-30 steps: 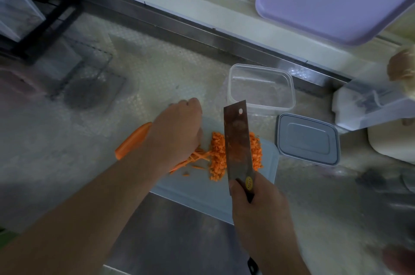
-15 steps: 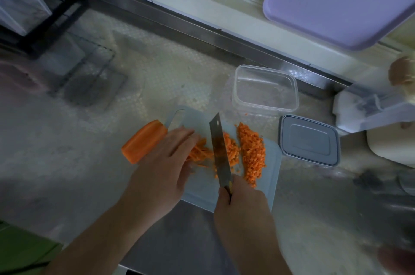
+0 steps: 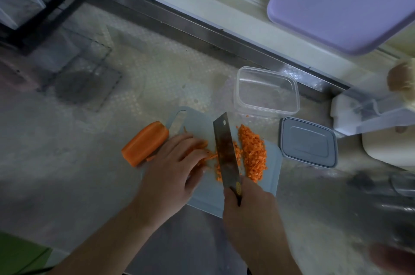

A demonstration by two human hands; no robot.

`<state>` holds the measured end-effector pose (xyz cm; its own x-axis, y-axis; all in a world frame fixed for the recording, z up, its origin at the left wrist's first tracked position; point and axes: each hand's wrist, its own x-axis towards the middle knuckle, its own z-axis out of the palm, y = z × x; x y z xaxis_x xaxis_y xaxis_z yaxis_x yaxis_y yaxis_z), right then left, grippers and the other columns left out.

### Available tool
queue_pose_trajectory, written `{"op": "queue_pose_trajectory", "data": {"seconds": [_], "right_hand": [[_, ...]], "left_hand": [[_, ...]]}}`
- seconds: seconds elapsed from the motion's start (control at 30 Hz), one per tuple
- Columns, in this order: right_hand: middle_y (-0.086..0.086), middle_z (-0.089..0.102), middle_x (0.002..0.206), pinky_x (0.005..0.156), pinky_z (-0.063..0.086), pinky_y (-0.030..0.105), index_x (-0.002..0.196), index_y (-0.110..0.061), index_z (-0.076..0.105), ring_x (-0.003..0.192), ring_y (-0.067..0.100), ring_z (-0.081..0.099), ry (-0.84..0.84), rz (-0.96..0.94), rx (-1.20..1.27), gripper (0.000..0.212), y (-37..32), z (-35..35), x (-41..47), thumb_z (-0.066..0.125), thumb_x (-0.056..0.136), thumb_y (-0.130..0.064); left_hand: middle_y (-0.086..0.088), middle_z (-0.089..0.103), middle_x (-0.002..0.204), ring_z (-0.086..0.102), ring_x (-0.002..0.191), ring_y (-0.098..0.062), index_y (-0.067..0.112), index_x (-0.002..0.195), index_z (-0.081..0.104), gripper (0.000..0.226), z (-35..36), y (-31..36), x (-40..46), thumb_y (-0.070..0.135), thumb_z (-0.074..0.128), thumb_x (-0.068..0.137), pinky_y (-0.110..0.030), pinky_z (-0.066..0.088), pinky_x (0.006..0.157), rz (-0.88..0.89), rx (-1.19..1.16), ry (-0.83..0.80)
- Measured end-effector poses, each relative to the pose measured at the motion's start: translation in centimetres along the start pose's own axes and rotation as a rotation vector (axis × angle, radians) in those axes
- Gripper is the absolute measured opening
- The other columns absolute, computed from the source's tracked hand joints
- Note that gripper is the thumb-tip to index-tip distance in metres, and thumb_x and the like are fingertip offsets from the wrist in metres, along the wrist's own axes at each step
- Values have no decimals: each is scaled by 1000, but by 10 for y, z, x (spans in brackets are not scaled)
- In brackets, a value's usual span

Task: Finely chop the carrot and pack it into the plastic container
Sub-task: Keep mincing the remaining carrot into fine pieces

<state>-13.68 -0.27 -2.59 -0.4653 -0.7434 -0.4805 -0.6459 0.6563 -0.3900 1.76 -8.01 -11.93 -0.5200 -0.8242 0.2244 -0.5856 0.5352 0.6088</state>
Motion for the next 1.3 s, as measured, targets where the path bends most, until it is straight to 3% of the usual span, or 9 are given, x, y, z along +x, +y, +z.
{"op": "queue_pose_trajectory", "data": {"seconds": [0.23,0.47,0.6,0.83,0.93,1.1,1.2,1.3], "right_hand": [[-4,56,71,51,39,25,79,-24,44,66,13,56,-24,-29,-47,25,-3,1,1,50,101,-34],[-7,51,77,55,33,25,74,-27,36,70,9,51,-54,-43,-136,29,-8,8,5,45,101,-32],[-7,55,83,64,42,29,83,-27,43,76,13,55,-60,-23,-110,19,-11,15,13,43,101,-33],[-8,52,75,54,31,24,78,-29,38,69,10,52,-32,-98,-101,26,-11,4,9,48,101,-33],[-7,51,77,60,39,25,75,-29,35,72,11,53,-60,-96,-156,30,-14,8,12,47,102,-31],[-1,59,84,71,54,38,84,-24,46,79,20,61,-27,-92,-143,16,-22,18,21,46,100,-28],[0,59,77,65,52,39,83,-25,47,74,23,61,27,-114,-42,18,-21,19,17,48,100,-30],[-2,55,71,56,42,31,77,-25,45,66,18,57,27,-105,1,23,-18,16,13,50,99,-29]], "left_hand": [[7,66,131,57,131,-18,18,116,76,17,3,-12,-1,25,70,101,-38,45,113,40,-48,30],[6,68,124,60,125,-16,16,111,77,15,2,-8,0,23,70,100,-33,47,110,68,-43,50],[5,69,123,61,125,-16,14,107,77,10,2,-9,-1,20,71,101,-35,50,105,64,-54,45],[5,68,118,63,120,-16,12,105,75,7,0,-7,0,16,74,99,-32,51,103,65,-71,44],[6,68,119,62,121,-14,13,106,75,7,-1,-7,-1,16,72,100,-27,49,105,74,-72,45],[4,69,117,63,118,-16,11,104,75,11,0,-8,0,18,67,102,-28,50,103,67,-75,47],[4,69,118,64,117,-16,11,105,76,7,-1,-7,0,14,70,101,-26,49,104,64,-92,49],[3,68,118,64,117,-16,11,106,75,7,-1,-8,0,15,71,100,-28,50,103,70,-96,45]]}}
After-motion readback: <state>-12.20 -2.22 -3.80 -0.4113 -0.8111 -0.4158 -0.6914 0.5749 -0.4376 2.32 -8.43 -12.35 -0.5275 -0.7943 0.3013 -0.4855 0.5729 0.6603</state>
